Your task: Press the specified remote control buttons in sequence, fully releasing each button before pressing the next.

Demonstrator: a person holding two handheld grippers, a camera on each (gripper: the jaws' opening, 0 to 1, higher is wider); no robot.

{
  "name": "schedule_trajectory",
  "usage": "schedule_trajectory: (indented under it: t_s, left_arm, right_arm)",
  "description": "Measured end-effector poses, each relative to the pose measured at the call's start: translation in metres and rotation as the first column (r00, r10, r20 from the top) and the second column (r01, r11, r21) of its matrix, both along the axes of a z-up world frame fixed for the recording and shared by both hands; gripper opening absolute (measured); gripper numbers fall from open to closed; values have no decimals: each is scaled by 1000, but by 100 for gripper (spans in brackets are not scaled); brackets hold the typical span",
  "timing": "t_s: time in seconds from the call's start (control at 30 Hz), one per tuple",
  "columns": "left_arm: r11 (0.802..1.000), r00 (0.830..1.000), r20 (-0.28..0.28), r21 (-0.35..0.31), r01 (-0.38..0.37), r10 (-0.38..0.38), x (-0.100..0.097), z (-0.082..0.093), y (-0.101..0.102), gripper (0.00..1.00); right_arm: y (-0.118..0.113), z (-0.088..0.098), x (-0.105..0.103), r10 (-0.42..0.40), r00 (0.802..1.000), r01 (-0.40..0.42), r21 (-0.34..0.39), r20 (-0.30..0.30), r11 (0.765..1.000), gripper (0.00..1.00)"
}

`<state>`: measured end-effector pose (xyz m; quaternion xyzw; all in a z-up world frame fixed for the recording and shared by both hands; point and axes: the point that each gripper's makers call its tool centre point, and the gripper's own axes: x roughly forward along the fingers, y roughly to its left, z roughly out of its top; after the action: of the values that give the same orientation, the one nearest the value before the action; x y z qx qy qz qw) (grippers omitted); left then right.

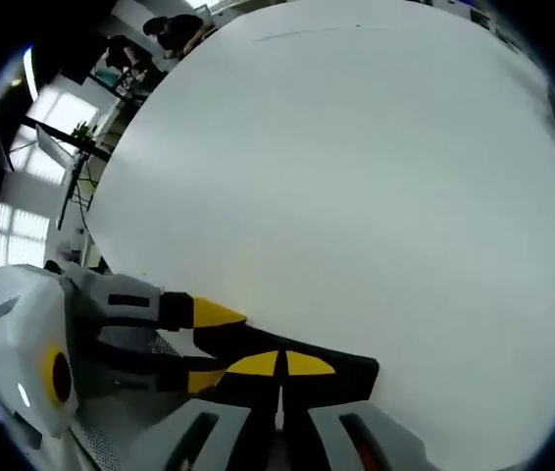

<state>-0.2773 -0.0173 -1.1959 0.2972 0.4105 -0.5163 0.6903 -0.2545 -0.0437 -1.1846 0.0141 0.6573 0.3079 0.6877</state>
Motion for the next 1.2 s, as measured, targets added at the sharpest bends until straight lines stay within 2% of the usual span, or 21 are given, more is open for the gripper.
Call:
schedule_trajectory:
  t_s: [0.2,0.5,0.93,1.2]
  left_arm:
    - [1000,1000,-2,4,-3,3,0,0,0,24]
    - [1000,1000,-3,5,-9,9,0,0,0,24]
    - [1000,1000,-5,5,-20,20,1,0,0,24]
    - [999,999,-10,3,-37,37,1,0,0,24]
  right_arm:
    - [2,-7,0,16,1000,-15,-27,4,1000,0]
    - [3,-6,3,25,999,-23,-44,30,999,0]
    - [4,-9,6,-2,1000,2,-26,10,1000,0]
    - [4,-8,5,-22,999,22,-6,45,1000,0]
